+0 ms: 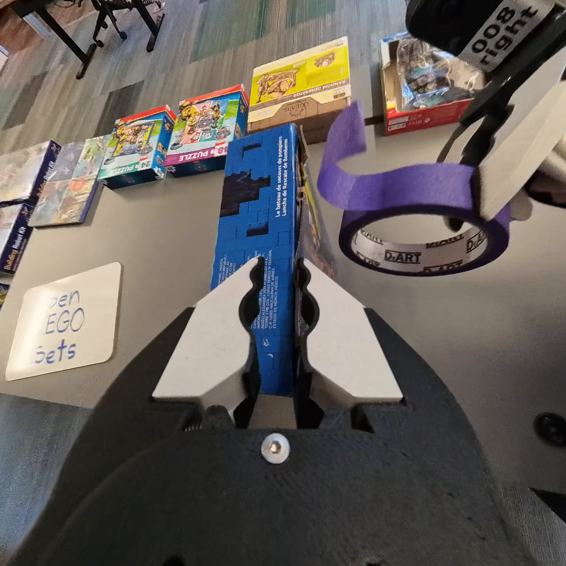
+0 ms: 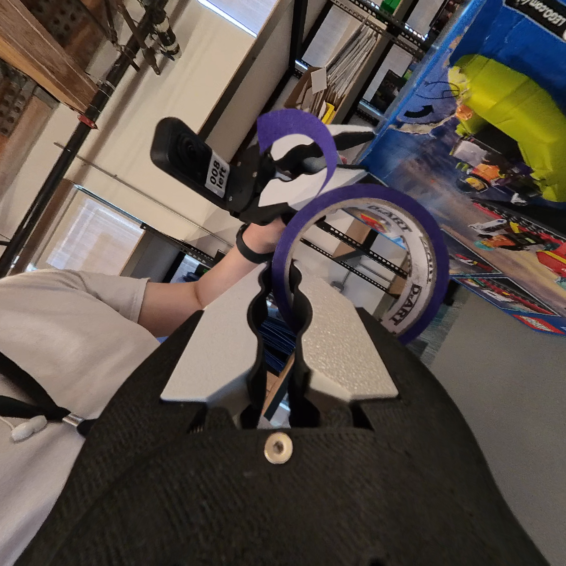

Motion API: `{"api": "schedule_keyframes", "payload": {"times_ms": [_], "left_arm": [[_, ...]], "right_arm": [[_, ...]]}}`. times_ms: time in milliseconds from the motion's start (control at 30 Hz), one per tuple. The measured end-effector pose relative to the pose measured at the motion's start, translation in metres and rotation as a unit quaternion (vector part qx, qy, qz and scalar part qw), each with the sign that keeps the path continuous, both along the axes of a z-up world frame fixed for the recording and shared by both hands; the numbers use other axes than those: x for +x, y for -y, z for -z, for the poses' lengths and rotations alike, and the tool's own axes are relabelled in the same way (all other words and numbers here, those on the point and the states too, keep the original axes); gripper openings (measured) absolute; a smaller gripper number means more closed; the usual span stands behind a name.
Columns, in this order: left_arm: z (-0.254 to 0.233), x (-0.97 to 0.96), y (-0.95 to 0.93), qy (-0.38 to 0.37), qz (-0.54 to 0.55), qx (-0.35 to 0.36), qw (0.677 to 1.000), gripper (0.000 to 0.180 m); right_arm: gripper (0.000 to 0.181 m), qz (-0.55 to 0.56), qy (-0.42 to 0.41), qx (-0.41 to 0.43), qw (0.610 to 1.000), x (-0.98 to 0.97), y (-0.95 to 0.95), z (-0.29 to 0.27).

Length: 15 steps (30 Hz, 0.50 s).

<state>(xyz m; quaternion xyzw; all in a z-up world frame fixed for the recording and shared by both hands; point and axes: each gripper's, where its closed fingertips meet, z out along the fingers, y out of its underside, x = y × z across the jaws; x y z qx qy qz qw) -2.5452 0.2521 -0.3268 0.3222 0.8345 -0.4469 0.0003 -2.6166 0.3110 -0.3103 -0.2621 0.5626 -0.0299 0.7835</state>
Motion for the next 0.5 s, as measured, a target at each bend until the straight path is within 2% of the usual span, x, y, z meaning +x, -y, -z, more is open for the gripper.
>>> {"api": "schedule_keyframes", "payload": {"times_ms": [333,500], "left_arm": [[0.001,-0.001,-0.001,0.000,0.015,0.001,1.000,0.022],[-0.002,-0.003,-0.002,-0.040,0.023,0.027,0.999,0.024]], "right_arm": [[0.008,-0.056,-0.056,0.005,0.997,0.021,-0.004,0.000],[0.007,-0.067,-0.076,0.010,0.995,0.022,-0.004,-0.004]]}}
